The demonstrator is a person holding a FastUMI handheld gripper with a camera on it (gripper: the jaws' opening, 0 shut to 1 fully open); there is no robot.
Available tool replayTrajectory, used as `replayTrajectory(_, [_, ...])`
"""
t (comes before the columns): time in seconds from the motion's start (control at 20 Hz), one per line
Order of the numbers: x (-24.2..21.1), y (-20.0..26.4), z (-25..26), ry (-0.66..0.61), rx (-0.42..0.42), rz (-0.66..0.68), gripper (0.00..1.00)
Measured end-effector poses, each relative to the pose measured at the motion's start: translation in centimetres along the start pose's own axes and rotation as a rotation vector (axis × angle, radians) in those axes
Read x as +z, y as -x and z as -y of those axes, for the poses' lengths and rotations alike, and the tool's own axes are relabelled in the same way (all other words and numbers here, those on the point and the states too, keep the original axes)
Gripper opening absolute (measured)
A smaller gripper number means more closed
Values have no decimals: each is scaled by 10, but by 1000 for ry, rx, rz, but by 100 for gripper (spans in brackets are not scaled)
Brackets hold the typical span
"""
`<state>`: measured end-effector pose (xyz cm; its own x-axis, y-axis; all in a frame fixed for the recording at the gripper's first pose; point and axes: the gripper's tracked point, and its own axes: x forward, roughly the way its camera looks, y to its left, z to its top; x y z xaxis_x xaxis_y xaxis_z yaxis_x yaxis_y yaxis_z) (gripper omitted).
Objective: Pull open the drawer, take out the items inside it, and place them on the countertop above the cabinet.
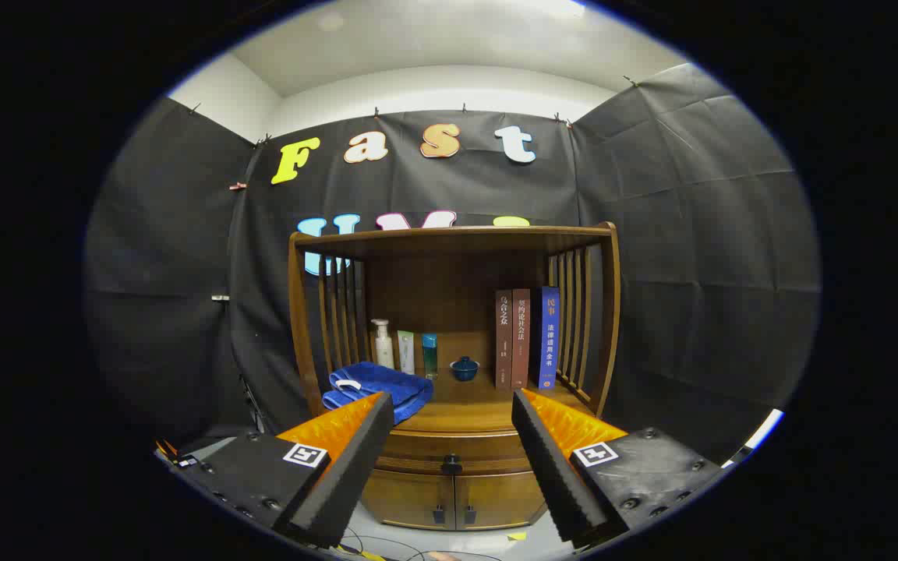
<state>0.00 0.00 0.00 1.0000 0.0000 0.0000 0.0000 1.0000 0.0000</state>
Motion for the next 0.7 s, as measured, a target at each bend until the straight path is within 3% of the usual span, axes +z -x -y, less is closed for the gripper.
replayTrajectory(0.7, [1,4,-1,9,1,11,99])
